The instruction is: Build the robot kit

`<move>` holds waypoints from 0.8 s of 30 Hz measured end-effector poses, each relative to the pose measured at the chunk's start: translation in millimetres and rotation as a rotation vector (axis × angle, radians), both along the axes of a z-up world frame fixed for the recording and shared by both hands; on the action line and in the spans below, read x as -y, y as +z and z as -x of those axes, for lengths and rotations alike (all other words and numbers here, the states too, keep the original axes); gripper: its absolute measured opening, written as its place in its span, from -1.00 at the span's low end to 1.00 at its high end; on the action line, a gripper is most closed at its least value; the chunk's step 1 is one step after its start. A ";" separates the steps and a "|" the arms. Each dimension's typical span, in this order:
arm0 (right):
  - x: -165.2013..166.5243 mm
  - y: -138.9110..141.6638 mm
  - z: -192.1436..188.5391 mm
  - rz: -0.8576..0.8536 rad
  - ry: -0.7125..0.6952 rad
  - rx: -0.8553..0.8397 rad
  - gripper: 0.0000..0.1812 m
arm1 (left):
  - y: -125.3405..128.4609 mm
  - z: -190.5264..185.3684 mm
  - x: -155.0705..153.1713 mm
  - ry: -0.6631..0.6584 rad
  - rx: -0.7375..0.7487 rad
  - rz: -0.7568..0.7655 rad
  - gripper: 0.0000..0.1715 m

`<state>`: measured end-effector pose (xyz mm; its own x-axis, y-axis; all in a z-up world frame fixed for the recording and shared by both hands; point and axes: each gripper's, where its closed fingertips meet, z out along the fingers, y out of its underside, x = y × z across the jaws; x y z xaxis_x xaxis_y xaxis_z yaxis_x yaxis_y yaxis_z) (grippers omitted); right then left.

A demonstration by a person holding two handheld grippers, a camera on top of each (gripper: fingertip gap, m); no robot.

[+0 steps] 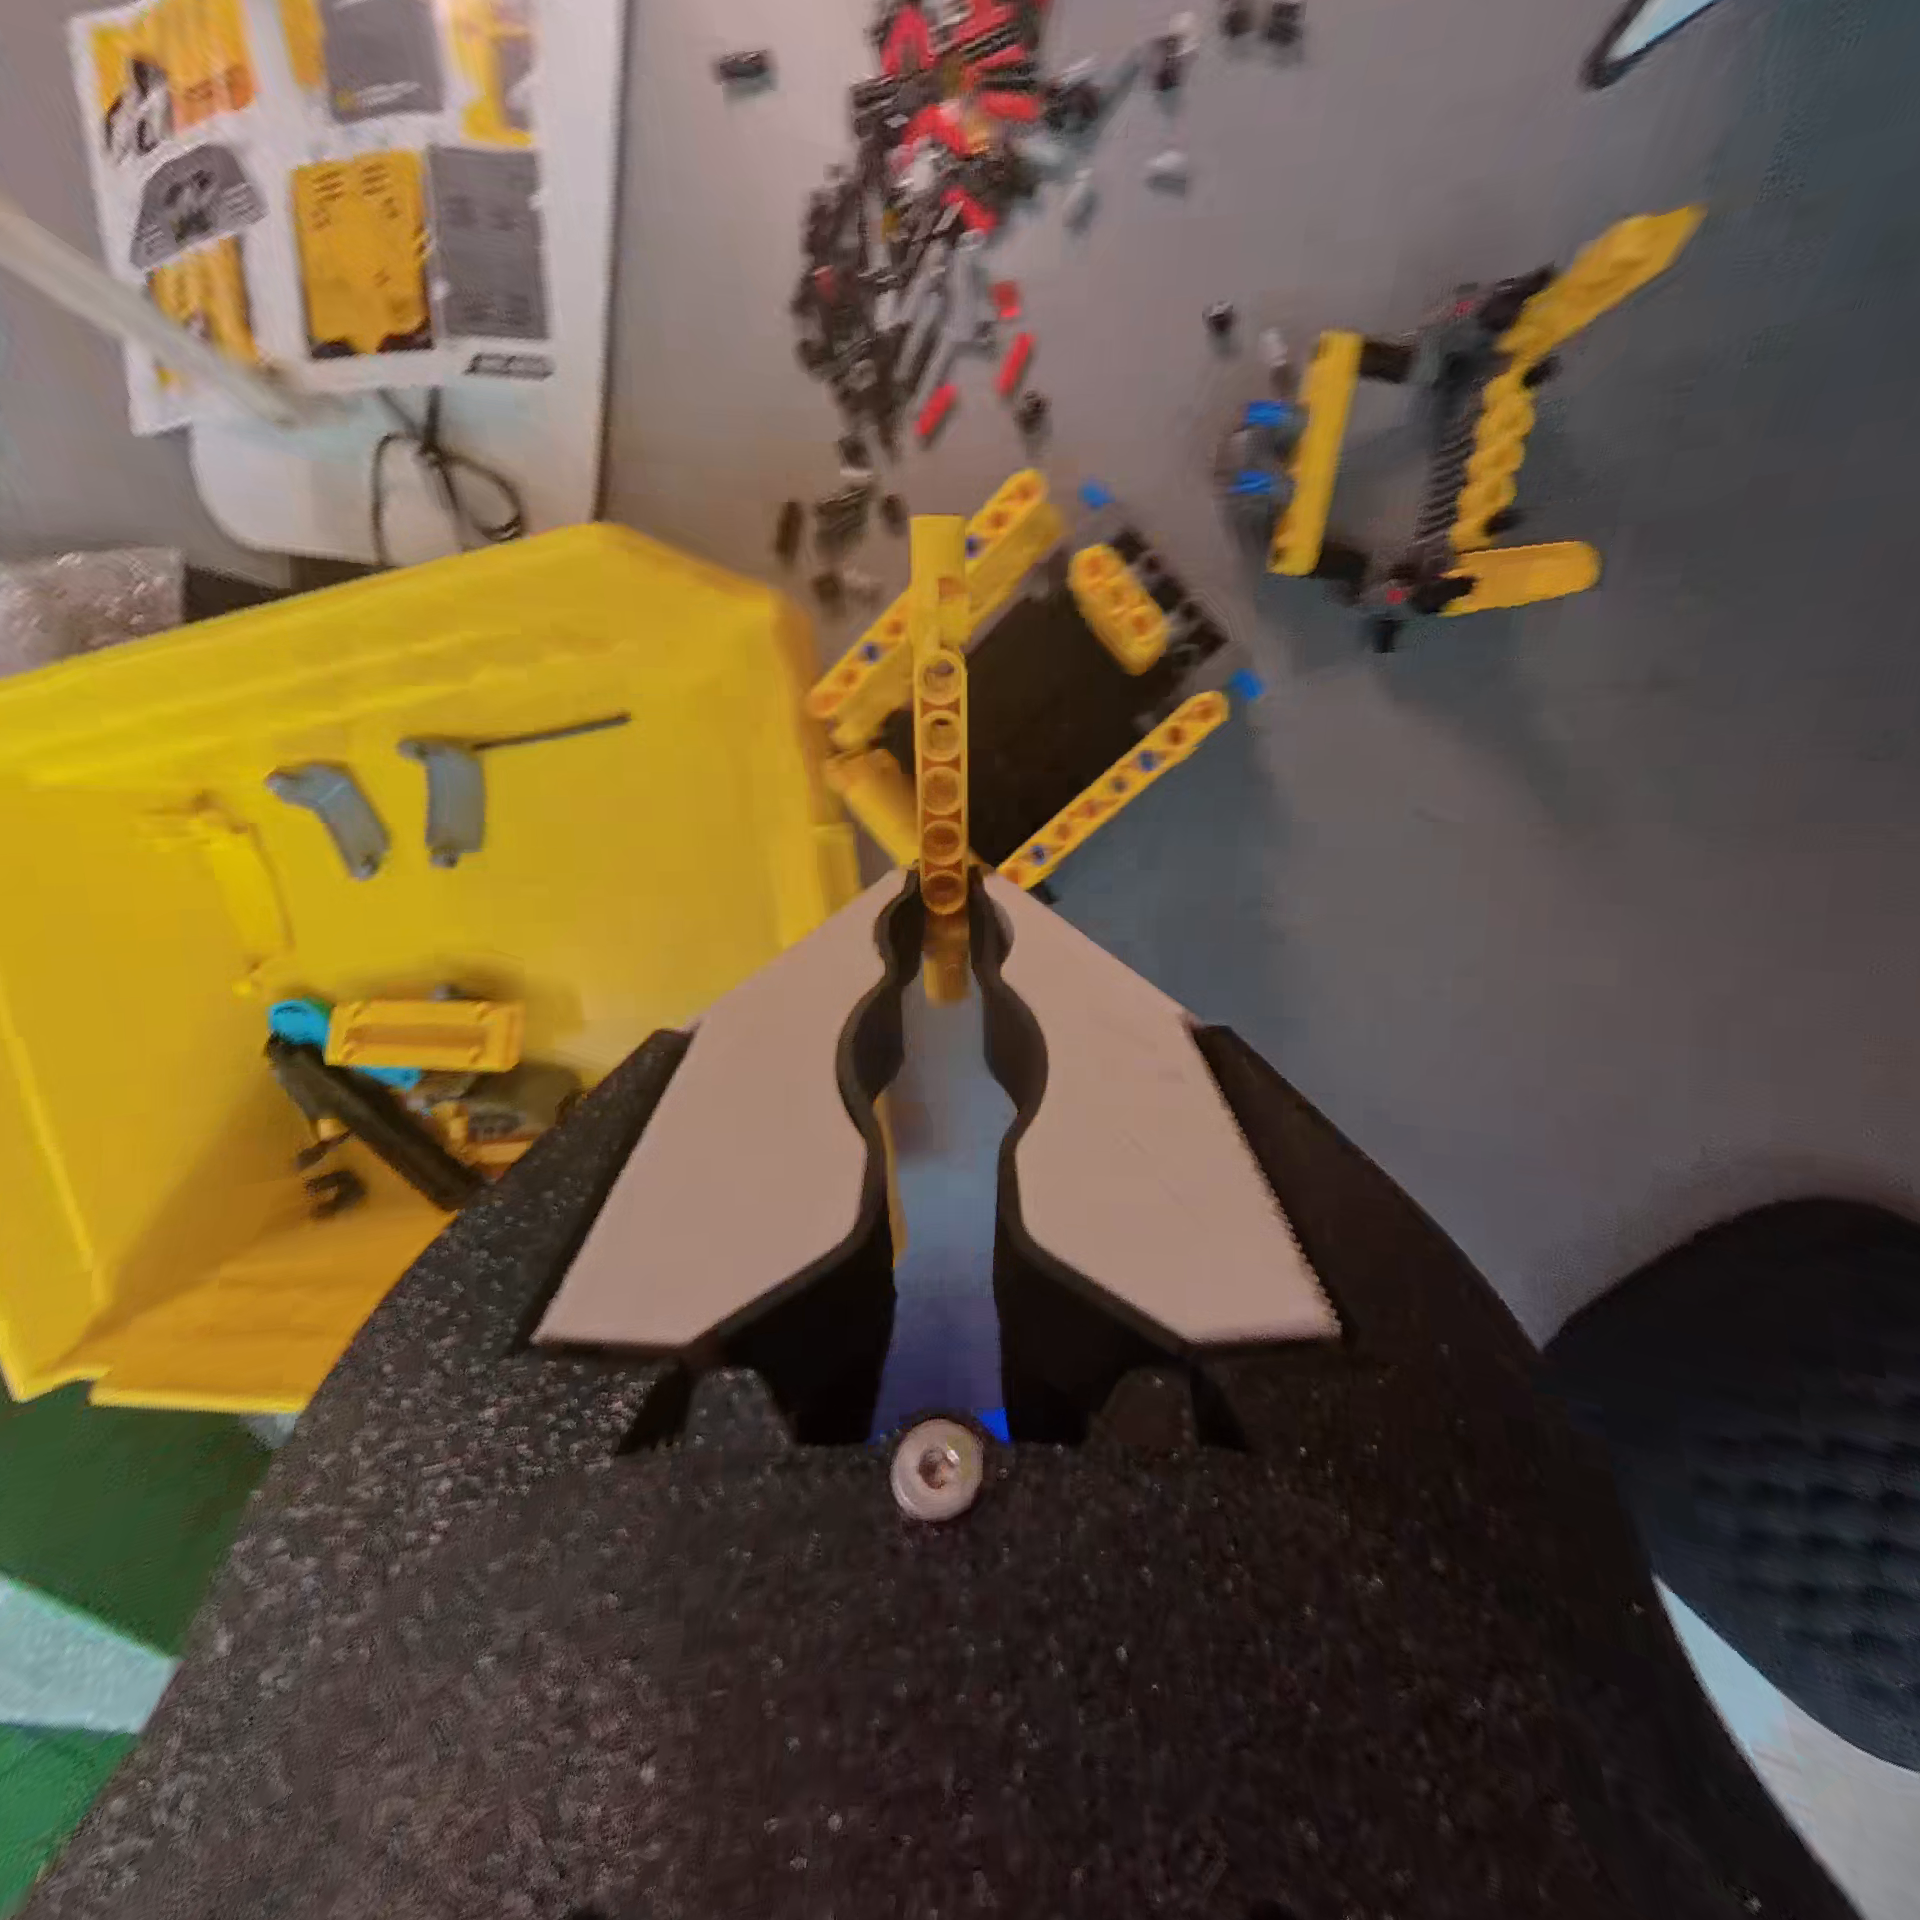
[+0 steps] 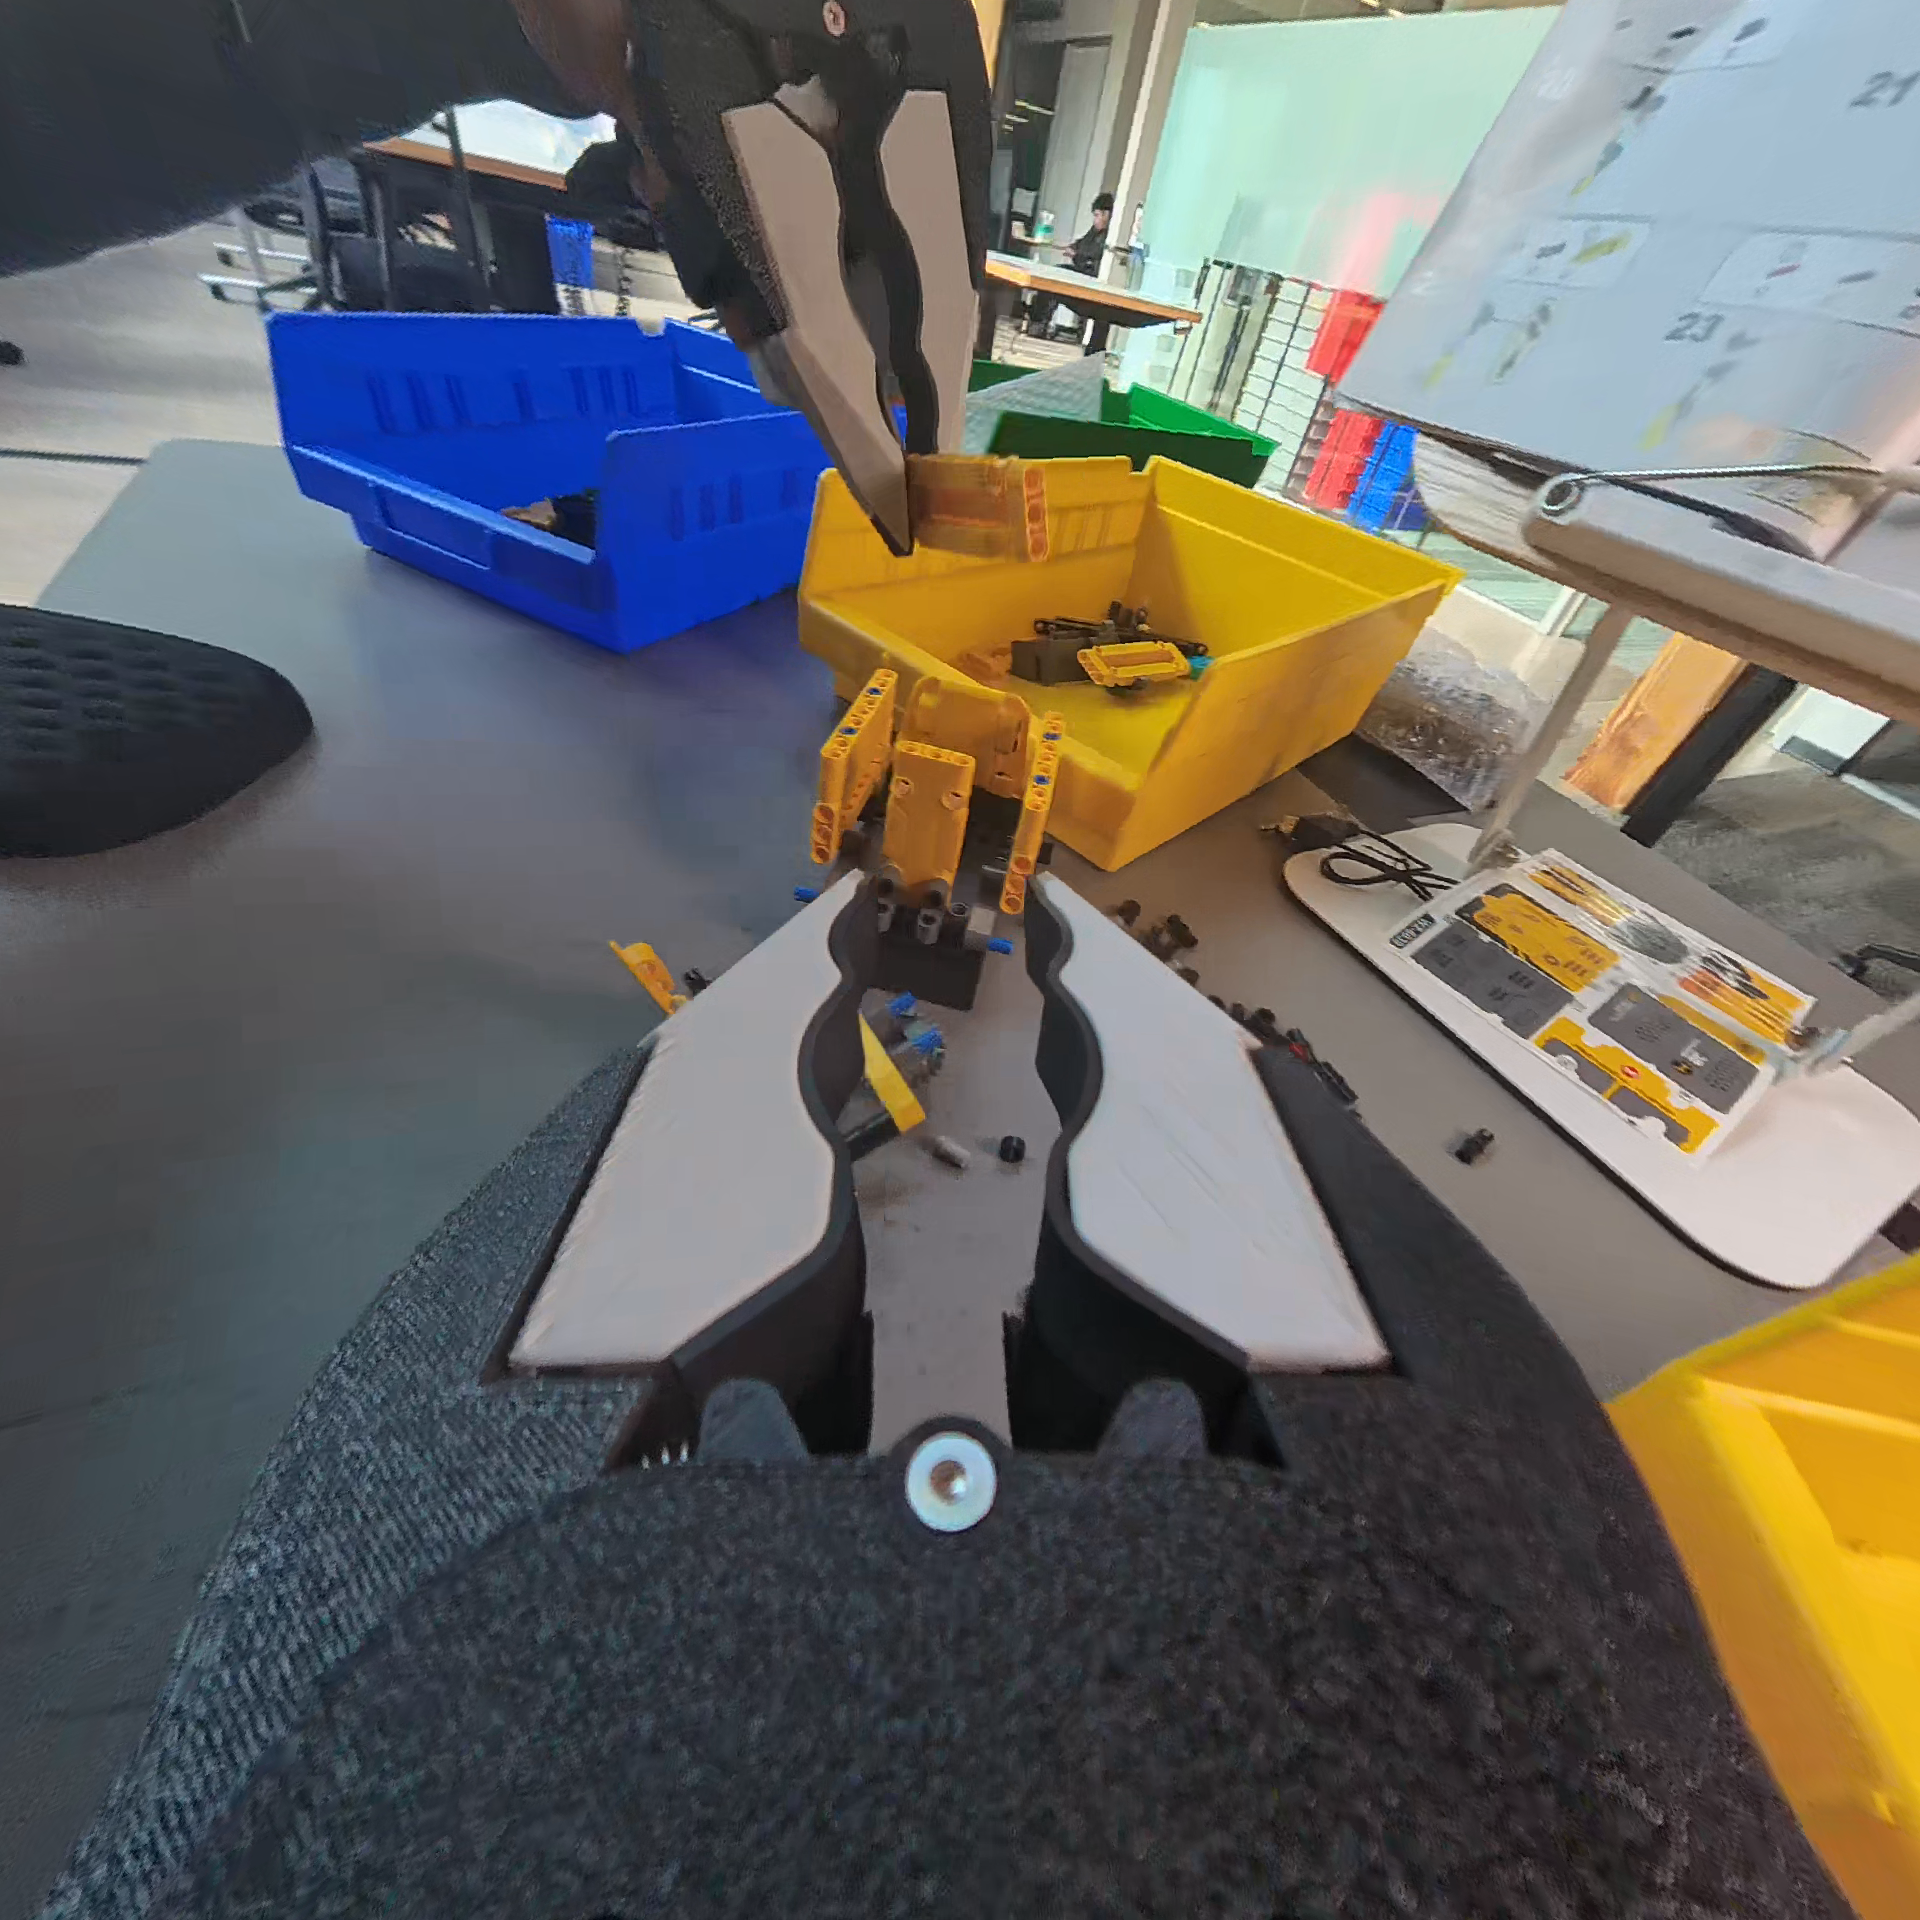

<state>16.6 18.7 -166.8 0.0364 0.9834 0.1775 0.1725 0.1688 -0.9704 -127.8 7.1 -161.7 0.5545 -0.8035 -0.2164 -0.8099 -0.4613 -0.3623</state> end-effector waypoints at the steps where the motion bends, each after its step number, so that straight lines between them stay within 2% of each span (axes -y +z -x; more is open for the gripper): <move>1: 9.4 1.5 2.2 0.003 0.034 0.007 -0.70 | -5.8 -22.0 14.4 -0.046 0.009 0.015 -0.92; 5: 47.4 0.9 3.4 -0.002 0.176 0.055 -0.67 | -32.7 -85.7 55.5 -0.176 0.060 0.061 -0.92; 9: 68.2 -17.3 -0.2 -0.090 0.242 0.161 -0.71 | -53.5 -117.7 70.1 -0.220 0.114 0.069 -0.92; 11: 70.3 -22.8 -1.6 -0.111 0.246 0.184 -0.90 | -58.9 -125.8 74.5 -0.223 0.140 0.081 -0.92; 12: 73.4 -23.7 -2.9 -0.111 0.266 0.187 -0.92 | -60.6 -126.9 74.3 -0.223 0.139 0.070 -0.92; 15: 76.8 -24.6 -7.4 -0.089 0.306 0.199 -0.93 | -58.6 -130.8 74.7 -0.208 0.195 0.043 -0.91; 20: 72.9 -27.5 -20.0 -0.032 0.349 0.215 -0.93 | -48.6 -145.0 73.2 -0.147 0.455 -0.045 -0.91; 22: 75.6 -32.7 -24.5 -0.009 0.379 0.242 -0.93 | -52.5 -150.9 76.6 -0.133 0.545 -0.054 -0.91; 24: 76.8 -45.0 -27.4 -0.002 0.400 0.300 -0.93 | -65.7 -154.4 78.8 -0.129 0.566 -0.049 -0.91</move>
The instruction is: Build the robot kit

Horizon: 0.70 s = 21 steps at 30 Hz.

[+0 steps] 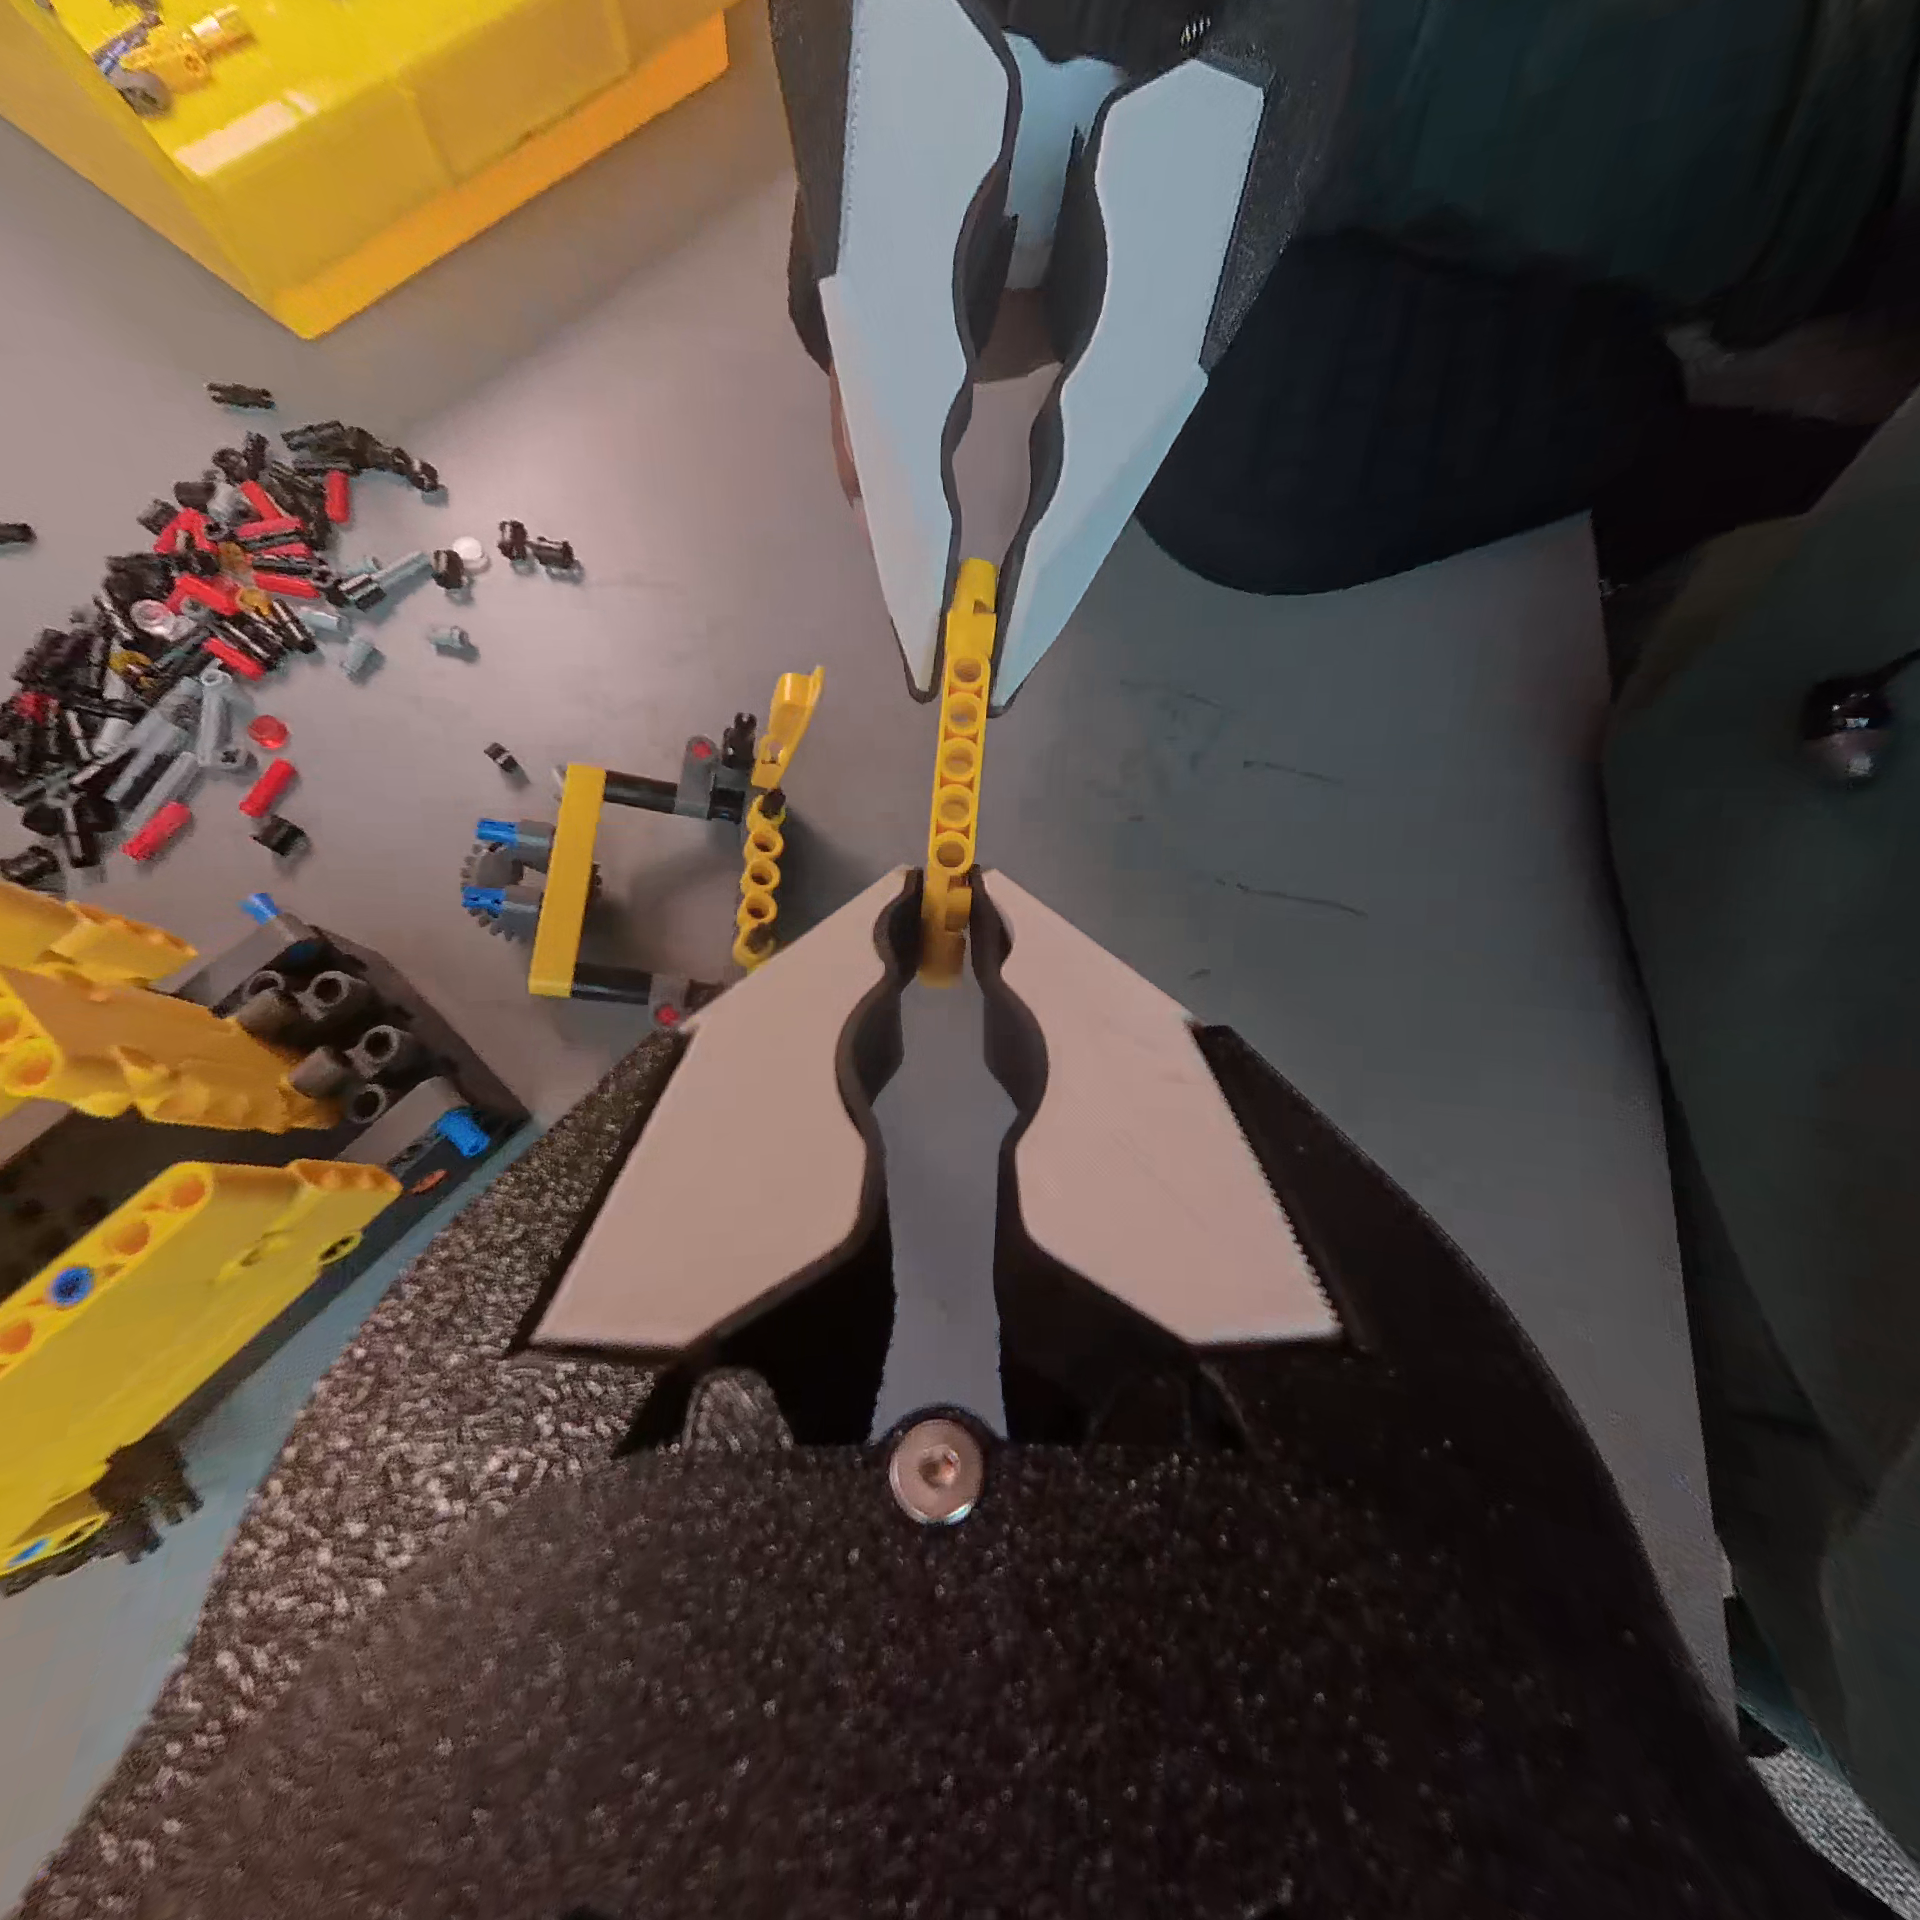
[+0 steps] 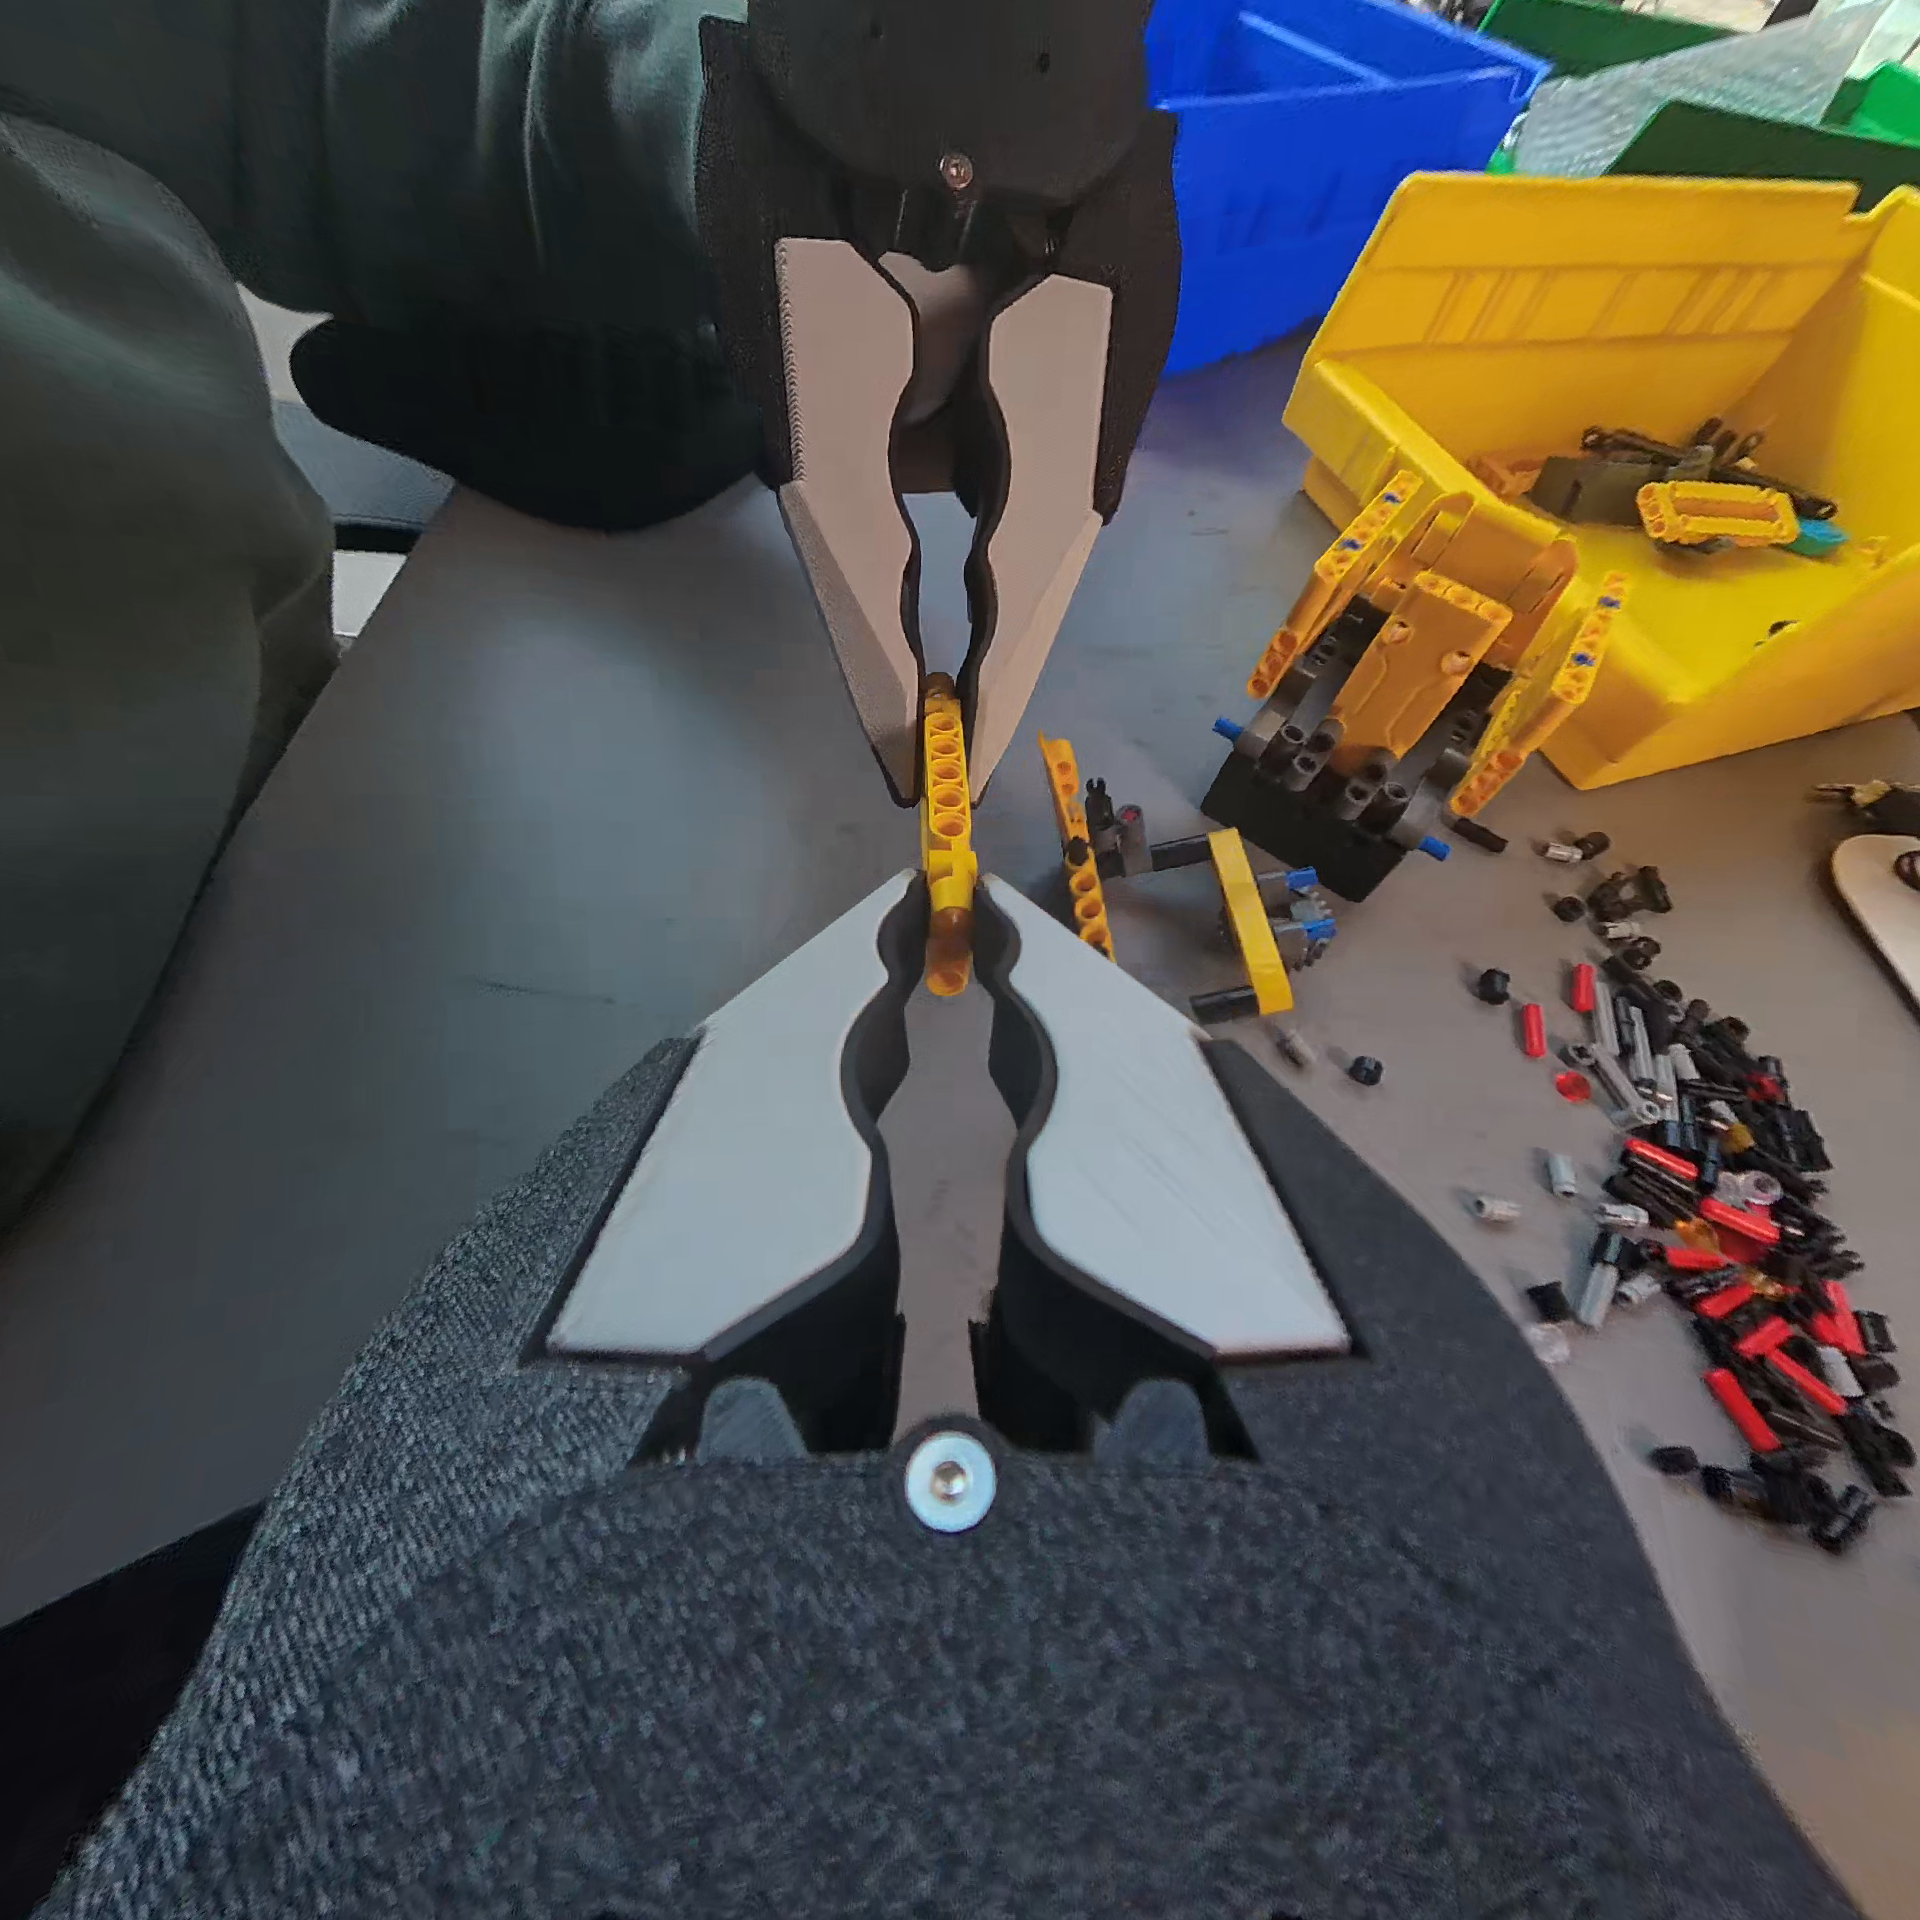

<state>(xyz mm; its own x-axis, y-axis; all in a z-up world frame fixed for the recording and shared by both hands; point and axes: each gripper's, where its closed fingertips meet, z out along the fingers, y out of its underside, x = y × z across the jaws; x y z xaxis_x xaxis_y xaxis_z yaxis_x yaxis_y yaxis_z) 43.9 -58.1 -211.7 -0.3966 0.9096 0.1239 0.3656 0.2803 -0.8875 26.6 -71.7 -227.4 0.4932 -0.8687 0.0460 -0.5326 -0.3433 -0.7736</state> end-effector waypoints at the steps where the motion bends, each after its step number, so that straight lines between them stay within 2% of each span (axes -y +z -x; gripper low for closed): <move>1: -0.3 -8.6 -0.9 -0.011 0.006 0.034 -0.92 | -8.4 -1.1 0.3 0.000 -0.006 0.009 -0.92; 3: -3.9 -23.4 -0.8 -0.039 -0.003 0.079 -0.91 | -23.9 -1.0 0.4 0.003 -0.033 0.032 -0.92; 5: -4.5 -27.9 0.0 -0.026 -0.004 0.092 -0.80 | -32.4 3.0 2.7 -0.002 -0.075 0.040 -0.92; 12: -17.5 -15.7 6.8 0.067 -0.075 0.014 -0.76 | -44.2 9.0 4.0 0.018 -0.067 0.052 -0.92; 16: -26.4 -0.5 10.8 0.138 -0.123 -0.065 -0.95 | -45.8 6.5 3.0 0.028 -0.051 0.048 -0.92; 21: -32.8 9.2 8.6 0.242 -0.137 -0.101 -1.00 | -44.5 7.3 1.4 0.038 -0.044 0.042 -0.92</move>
